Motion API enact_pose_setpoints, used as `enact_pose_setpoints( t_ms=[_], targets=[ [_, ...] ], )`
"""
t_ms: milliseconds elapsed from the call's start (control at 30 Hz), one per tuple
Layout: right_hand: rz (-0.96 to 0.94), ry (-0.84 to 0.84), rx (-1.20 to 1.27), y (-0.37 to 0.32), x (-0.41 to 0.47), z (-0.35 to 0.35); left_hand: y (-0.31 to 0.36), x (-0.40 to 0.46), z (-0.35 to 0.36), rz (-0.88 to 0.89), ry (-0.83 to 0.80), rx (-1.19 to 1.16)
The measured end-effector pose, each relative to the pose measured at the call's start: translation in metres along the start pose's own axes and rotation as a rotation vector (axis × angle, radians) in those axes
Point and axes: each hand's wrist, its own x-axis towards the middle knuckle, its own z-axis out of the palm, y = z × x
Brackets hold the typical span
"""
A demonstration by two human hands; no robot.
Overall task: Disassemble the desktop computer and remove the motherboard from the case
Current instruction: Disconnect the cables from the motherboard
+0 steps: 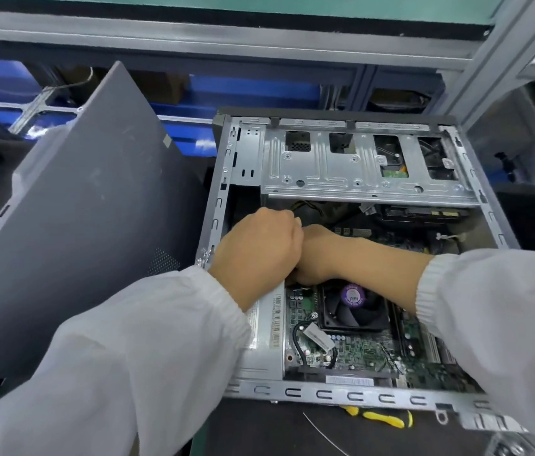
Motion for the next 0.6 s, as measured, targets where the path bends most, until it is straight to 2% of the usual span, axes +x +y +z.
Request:
enact_pose_setpoints(
  t_ms=[267, 467, 600],
  targets=[
    [-0.042, 0.172, -0.060, -0.009, -0.012, 0.006, 0.001, 0.000, 0.001, -0.025, -0.004, -0.024],
    [-0.006, 0.034, 0.025, 0.000, -0.003, -0.003, -0.002, 0.000, 0.003, -0.021, 0.007, 0.001],
    [-0.056, 0.131, -0.022, -0.009, -0.011, 0.003, -0.001, 0.000, 0.003, -0.008, 0.033, -0.002]
  ],
)
